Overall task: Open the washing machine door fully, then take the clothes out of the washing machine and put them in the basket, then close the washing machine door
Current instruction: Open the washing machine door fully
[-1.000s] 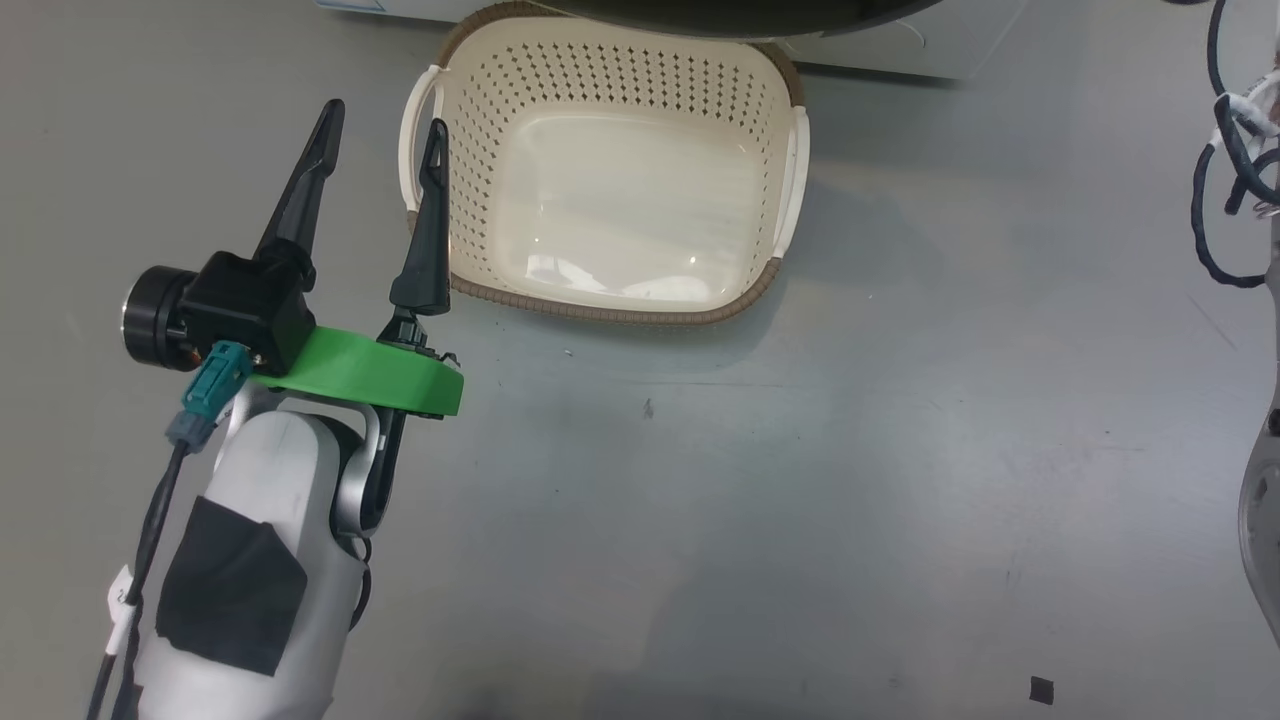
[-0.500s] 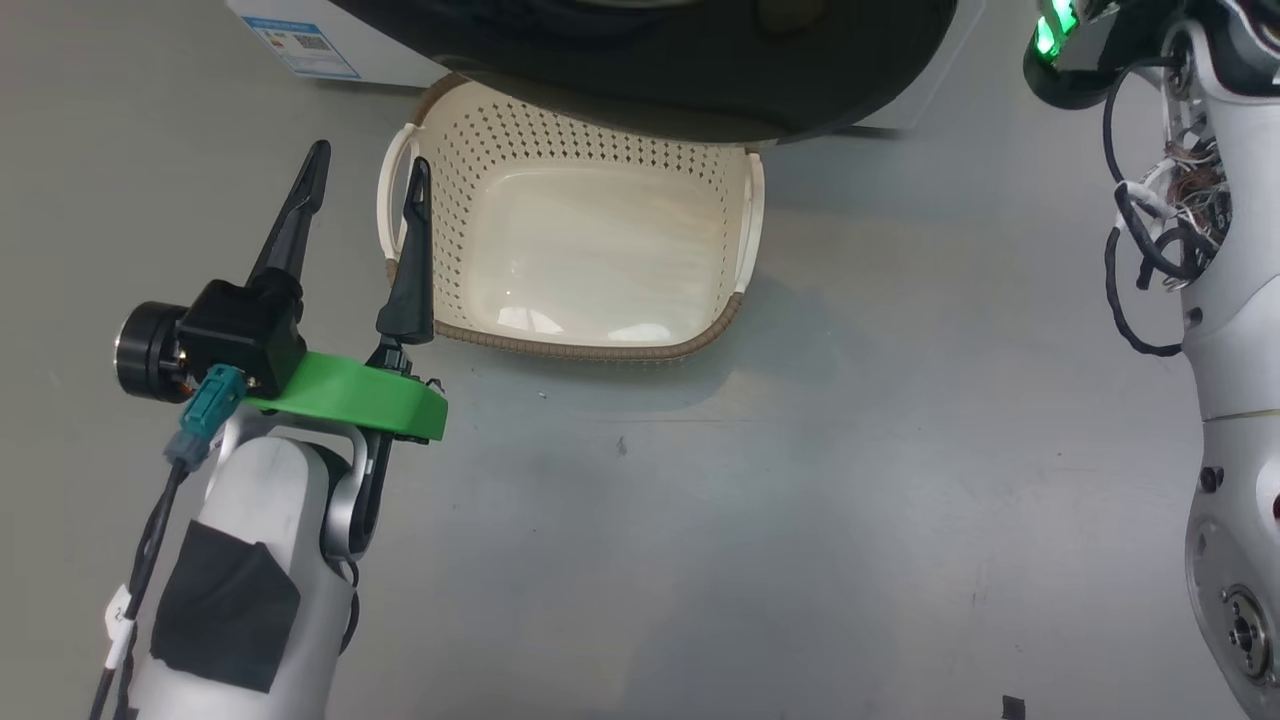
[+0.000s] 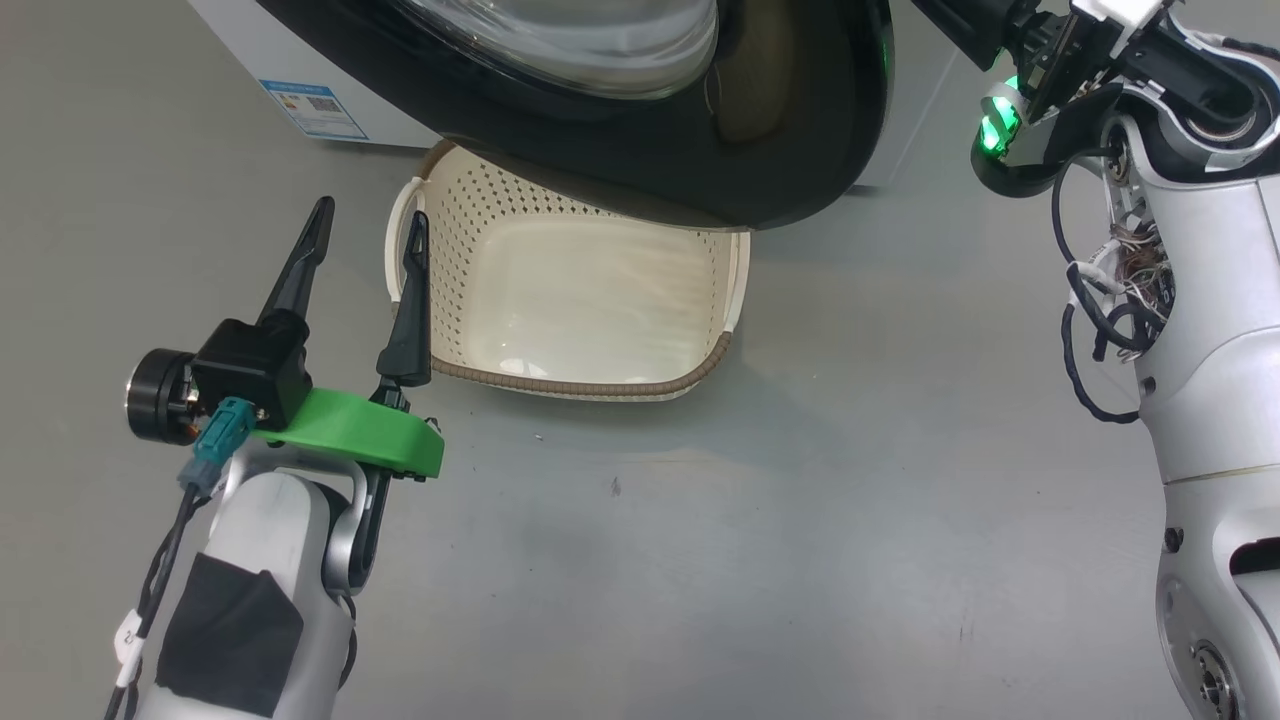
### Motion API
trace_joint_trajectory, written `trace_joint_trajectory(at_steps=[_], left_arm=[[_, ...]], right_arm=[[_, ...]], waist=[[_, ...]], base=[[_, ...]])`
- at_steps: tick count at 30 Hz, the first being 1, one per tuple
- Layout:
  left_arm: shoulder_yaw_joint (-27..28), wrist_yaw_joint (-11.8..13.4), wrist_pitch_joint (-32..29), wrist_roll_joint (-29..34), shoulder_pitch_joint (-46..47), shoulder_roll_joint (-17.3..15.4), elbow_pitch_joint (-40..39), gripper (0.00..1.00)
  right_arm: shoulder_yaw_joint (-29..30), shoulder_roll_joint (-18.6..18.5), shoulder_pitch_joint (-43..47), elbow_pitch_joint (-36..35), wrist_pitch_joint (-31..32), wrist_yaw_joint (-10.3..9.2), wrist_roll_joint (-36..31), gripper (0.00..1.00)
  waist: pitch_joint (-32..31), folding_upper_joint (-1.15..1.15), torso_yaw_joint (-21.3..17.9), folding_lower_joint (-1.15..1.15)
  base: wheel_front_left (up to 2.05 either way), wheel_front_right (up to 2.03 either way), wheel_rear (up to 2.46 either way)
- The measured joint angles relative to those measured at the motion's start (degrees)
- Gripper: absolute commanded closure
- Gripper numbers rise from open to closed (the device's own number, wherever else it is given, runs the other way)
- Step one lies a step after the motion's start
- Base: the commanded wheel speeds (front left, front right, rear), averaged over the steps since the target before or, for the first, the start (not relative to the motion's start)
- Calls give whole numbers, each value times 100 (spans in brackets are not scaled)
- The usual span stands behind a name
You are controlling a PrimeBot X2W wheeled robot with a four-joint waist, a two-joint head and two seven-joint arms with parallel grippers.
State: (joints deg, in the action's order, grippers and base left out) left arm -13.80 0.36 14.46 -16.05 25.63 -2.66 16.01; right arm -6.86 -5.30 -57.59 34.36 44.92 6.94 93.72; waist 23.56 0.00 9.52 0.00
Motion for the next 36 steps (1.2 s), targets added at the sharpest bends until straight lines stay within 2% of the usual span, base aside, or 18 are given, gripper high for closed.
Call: trace_joint_trajectory(at_steps=[29,36], left_arm=[[-23,-16,-1,0,-367,20,212,0],[-24,-15,0,-1,-475,23,261,0]], right_arm=[[-521,115,1369,-721,236,0,422,100],[-873,112,1699,-946,278,0,812,100]], waist=[[-686,0,362,0],[-839,0,516,0]], base=[[0,0,0],[0,0,0]])
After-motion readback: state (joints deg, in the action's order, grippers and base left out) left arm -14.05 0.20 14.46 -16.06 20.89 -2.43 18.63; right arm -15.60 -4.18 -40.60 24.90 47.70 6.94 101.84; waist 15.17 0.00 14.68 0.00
